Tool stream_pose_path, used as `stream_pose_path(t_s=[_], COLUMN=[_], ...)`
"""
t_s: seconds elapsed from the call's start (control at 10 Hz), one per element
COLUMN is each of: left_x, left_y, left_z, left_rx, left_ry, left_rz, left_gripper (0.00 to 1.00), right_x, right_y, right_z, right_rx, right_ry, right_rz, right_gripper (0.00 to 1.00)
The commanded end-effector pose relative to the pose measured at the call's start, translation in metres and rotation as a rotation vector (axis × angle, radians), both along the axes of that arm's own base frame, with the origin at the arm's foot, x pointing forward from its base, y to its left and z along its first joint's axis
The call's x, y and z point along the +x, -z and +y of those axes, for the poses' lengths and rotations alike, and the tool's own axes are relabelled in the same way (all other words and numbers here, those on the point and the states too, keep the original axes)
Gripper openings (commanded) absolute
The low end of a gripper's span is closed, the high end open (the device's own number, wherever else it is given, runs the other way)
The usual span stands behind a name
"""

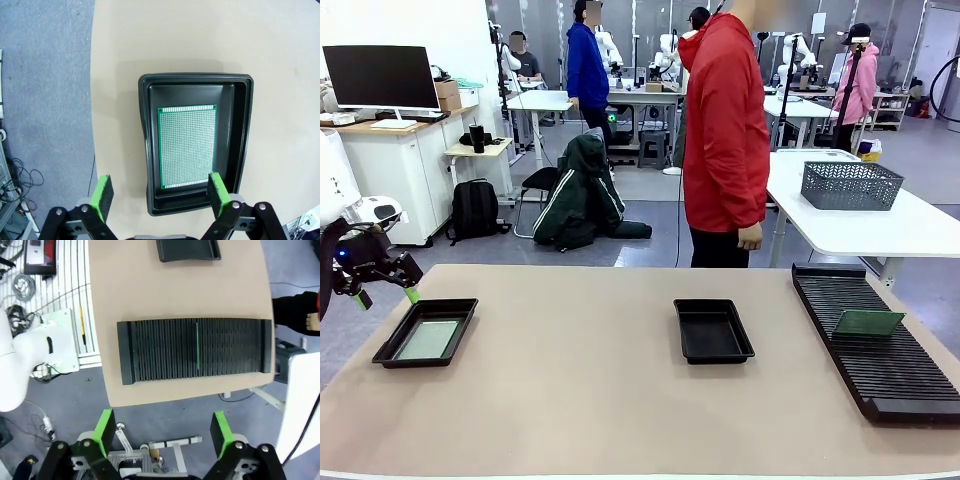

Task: Inspect and transfer BCBs to ESD trays.
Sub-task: Pick up the Blank PCB from the PCB Rack and place it in the right ESD tray.

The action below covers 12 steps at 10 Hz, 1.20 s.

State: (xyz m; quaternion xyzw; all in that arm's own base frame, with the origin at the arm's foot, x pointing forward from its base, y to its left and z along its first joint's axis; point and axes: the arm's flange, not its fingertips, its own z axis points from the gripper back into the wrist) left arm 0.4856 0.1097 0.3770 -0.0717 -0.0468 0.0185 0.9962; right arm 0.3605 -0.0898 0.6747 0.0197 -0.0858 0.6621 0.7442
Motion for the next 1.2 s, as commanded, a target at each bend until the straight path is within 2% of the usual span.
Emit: stream_pose_path(t_s=[0.0,0.5,0.9,1.1], left_x=[0.0,0.0,0.0,0.0], left_y=[0.002,0.002,0.002,0.002], left_z=[0.001,0.001,0.001,0.001], left_rx=[-0.001,-0.001,-0.001,-0.001], left_ry=[0.001,0.001,0.001,0.001], left_rz=[-0.007,-0.007,-0.007,-0.007], left_gripper=[1.0,1.0,1.0,1.0], right_x=[0.019,0.044,0.058,0.068], right_y=[0.04,0.15,0.223,0.256], right_z=[-0.003,0.014,0.025,0.032], right_rx=[-0.013,-0.038,-0.061,-0.092], right_ry=[-0.095,-0.152,-0.151,-0.122], right_rz=[0.019,0.014,-0.05,-0.114], right_gripper=[1.0,1.0,1.0,1.0])
